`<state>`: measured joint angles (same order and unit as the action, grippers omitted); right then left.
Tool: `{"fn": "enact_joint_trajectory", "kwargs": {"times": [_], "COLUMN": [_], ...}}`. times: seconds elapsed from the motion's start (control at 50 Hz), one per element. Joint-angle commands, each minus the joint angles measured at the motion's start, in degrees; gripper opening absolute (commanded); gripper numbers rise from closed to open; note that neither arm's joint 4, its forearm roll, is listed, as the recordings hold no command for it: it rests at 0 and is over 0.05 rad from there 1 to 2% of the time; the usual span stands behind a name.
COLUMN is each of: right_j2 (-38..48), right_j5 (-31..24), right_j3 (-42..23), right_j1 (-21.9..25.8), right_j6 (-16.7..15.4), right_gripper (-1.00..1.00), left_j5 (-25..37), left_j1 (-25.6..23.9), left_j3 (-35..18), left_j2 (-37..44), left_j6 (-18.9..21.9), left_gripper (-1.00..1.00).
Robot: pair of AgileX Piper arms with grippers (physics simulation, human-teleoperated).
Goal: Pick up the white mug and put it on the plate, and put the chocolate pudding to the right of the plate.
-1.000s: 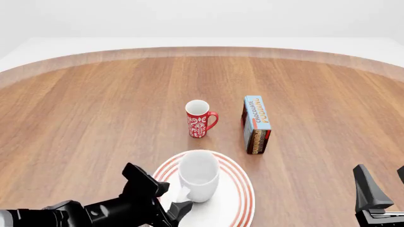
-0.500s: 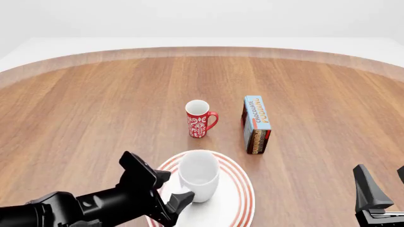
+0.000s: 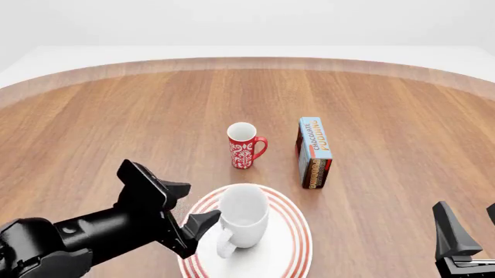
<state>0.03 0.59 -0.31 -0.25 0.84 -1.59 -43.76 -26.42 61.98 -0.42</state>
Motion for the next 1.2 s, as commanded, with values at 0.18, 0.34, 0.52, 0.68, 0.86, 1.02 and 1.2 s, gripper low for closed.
{"fn": "enact_joint_trajectory", "kwargs": {"times": [0.18,0.34,0.52,0.68,0.86,1.02,1.2], "right_j2": [-0.01,-0.01,-0.01,-0.01,0.0,0.0,0.0], "right_j5": [0.13,0.17,0.17,0.16,0.14,0.08,-0.01], "right_j3": [-0.03,-0.02,-0.01,-0.01,-0.02,-0.01,-0.01], "right_j1": [-0.02,-0.06,-0.11,-0.12,-0.14,-0.17,-0.17], "right_j6": [-0.18,-0.26,-0.23,-0.22,-0.18,-0.12,0.04], "right_gripper": [1.0,1.0,1.0,1.0,1.0,1.0,1.0], "left_j5": [5.2,6.08,5.76,5.37,4.82,2.86,-0.01], "left_j1": [8.27,12.97,19.11,24.07,29.52,33.93,37.1], "left_j3": [0.45,1.76,3.97,5.79,7.71,9.44,12.24], "left_j2": [-11.84,-18.51,-24.89,-29.28,-33.93,-36.3,-37.36], "left_j6": [5.44,5.98,6.05,6.51,6.45,6.77,6.39], "left_gripper": [1.0,1.0,1.0,1.0,1.0,1.0,1.0]}}
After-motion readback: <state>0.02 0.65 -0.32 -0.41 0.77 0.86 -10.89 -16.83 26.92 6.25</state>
